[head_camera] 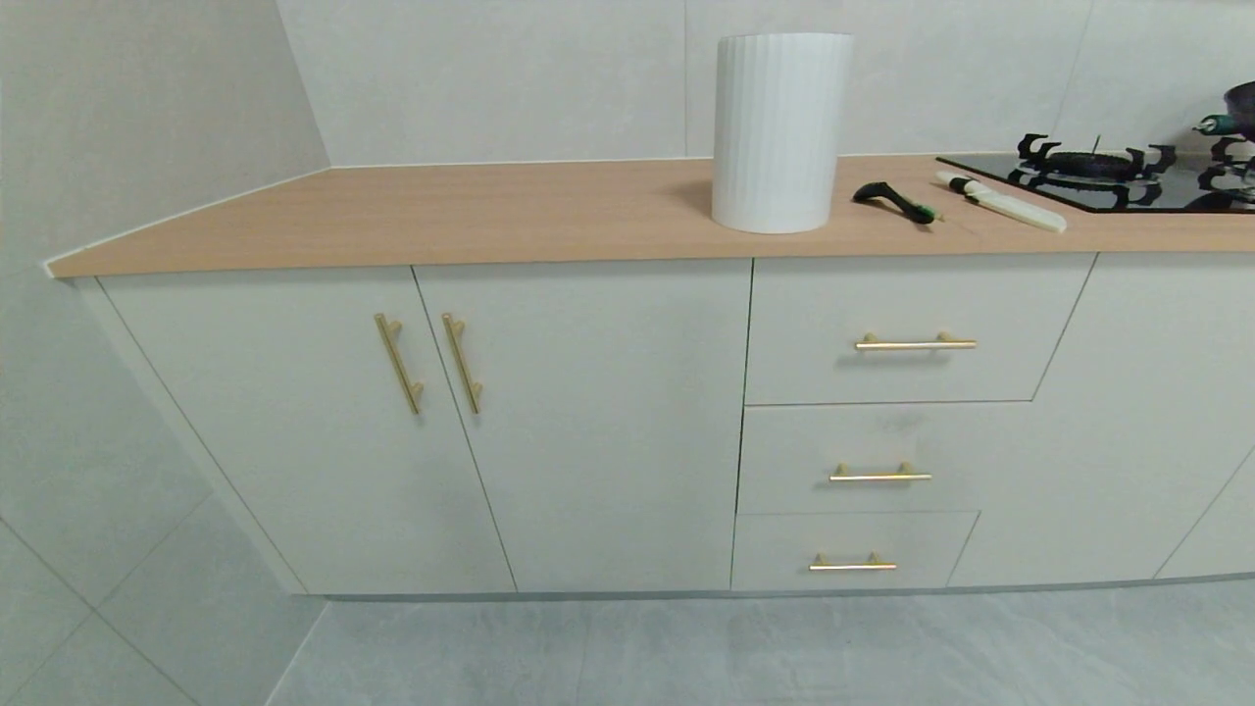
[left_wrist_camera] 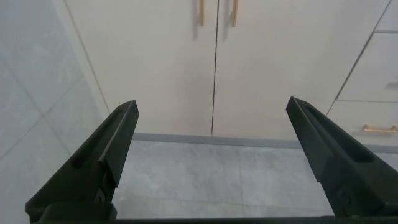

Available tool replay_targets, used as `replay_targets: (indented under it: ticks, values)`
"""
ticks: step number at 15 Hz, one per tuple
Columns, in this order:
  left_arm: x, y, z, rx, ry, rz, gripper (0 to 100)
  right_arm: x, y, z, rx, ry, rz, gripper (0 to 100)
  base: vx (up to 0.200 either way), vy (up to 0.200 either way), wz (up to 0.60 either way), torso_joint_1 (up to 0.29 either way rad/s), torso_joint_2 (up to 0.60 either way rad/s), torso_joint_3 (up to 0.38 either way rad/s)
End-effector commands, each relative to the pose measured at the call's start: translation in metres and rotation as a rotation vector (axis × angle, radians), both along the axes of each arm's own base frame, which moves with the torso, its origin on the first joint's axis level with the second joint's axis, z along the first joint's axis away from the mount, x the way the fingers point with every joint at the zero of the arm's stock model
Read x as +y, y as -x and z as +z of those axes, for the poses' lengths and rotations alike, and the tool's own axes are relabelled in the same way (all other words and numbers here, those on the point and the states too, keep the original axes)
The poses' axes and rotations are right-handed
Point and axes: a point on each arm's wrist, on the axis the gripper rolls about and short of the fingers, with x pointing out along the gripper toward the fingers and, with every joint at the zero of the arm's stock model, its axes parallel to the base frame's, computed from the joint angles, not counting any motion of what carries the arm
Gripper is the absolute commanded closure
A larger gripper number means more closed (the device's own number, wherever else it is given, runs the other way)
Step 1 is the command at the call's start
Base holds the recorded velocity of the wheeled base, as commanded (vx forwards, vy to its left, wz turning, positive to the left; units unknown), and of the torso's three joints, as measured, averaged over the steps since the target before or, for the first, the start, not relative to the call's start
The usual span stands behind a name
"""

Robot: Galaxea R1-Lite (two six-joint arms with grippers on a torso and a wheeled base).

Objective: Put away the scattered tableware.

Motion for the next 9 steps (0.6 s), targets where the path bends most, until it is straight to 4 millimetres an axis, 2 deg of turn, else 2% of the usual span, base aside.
replay_targets:
  ticks: [1, 6, 9]
  values:
    - [0.0000, -0.0001, -0.0001, 0.001, 0.001, 0.000, 0, 0.0000, -0.0001, 0.0000, 0.001, -0.001, 0.000, 0, 0.000, 0.000, 0.00, 0.000, 0.00, 0.000]
    - [0.0000, -0.0001, -0.0001, 0.001, 0.001, 0.000, 0, 0.0000, -0.0001, 0.0000, 0.001, 0.001, 0.000, 0, 0.000, 0.000, 0.00, 0.000, 0.00, 0.000]
    - [0.0000, -0.0001, -0.0001, 0.002, -0.002, 0.000, 0, 0.0000, -0.0001, 0.0000, 0.001, -0.001, 0.000, 0, 0.200, 0.000, 0.00, -0.004, 0.00, 0.004]
